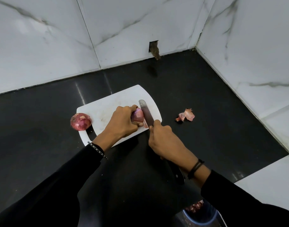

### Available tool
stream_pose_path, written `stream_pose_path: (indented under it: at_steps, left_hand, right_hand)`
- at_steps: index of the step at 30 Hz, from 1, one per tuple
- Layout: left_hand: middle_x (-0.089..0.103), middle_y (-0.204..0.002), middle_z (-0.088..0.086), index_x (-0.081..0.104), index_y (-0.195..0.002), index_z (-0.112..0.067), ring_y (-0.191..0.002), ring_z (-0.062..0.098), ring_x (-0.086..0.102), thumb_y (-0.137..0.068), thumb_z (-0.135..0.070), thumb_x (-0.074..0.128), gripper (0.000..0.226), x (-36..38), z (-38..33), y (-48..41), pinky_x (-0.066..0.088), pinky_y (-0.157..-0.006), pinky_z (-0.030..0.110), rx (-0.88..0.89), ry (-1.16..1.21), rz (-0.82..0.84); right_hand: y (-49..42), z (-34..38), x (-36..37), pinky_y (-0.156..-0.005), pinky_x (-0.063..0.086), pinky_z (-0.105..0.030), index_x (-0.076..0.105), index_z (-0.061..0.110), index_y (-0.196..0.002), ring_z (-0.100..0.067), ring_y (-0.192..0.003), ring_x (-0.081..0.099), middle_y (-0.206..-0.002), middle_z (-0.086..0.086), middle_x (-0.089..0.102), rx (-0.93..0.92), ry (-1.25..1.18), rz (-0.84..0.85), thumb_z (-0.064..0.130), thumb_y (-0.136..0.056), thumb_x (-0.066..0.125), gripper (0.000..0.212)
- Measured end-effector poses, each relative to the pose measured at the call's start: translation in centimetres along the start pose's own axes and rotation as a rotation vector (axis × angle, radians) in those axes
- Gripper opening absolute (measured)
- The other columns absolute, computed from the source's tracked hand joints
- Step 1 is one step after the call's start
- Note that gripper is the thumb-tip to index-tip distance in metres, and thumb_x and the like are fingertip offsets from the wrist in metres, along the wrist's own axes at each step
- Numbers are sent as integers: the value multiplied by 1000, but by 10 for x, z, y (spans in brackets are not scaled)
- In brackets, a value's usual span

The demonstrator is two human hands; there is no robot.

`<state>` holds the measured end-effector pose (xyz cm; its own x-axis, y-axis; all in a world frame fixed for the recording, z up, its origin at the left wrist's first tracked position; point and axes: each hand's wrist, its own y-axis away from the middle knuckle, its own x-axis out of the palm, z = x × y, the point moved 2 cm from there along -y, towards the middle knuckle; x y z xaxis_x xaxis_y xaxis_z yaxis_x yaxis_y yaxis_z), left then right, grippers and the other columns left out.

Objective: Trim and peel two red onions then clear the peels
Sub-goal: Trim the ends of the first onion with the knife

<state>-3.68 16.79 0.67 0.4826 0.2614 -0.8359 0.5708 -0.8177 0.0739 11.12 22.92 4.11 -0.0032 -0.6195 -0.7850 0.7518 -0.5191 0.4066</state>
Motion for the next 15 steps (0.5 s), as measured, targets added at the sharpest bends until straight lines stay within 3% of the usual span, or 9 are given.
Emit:
stream_pose_path:
  at_steps: [2, 4, 7, 9, 13, 15]
  left_hand:
    - [70, -96, 13, 65, -119, -11, -84, 26, 59, -80, -23, 78, 43, -1, -1, -2, 46, -74, 33, 24, -37, 15]
    - [70, -92, 13, 65, -114, -10, -83, 29, 59, -79, -22, 78, 39, -1, -4, -4, 46, -72, 33, 42, -71, 19]
    - [70, -93, 13, 66, -112, -9, -79, 24, 54, -79, -23, 78, 37, -1, -9, -6, 42, -69, 31, 49, -119, 42]
    - [69, -91, 12, 66, -111, -10, -80, 25, 56, -79, -24, 78, 37, -2, -10, -6, 40, -68, 31, 41, -125, 44]
    - [72, -98, 15, 65, -121, -9, -89, 32, 62, -79, -23, 79, 47, -1, -9, -4, 52, -80, 40, 43, -104, 31]
    - [72, -102, 17, 63, -128, -9, -94, 34, 64, -78, -22, 80, 54, -1, -5, -2, 53, -86, 43, 41, -75, 13]
  right_hand:
    - [-2, -1, 2, -58, 33, -25, 38, 10, -108, -14, -65, 39, -95, -10, 44, -14, -7, 25, 18, -106, 35, 9]
    - [-9, -1, -1, -54, 34, -25, 37, 10, -104, -18, -67, 45, -88, -8, 42, 16, -45, 27, 14, -104, 37, 4]
    - [-11, 0, -2, -74, 41, -33, 43, 4, -121, -32, -91, 56, -96, -11, 44, 32, -33, 4, 16, -104, 35, 22]
    - [-5, -3, -1, -77, 40, -32, 43, 4, -124, -33, -96, 55, -99, -11, 43, 28, -33, 11, 18, -105, 34, 25]
    - [1, -9, 0, -58, 40, -26, 43, 6, -116, -18, -72, 51, -101, -12, 47, 36, -100, 107, 18, -105, 37, 17]
    - [3, -7, 0, -69, 39, -28, 42, 4, -121, -18, -70, 43, -100, -10, 43, 31, -57, 80, 19, -106, 34, 23]
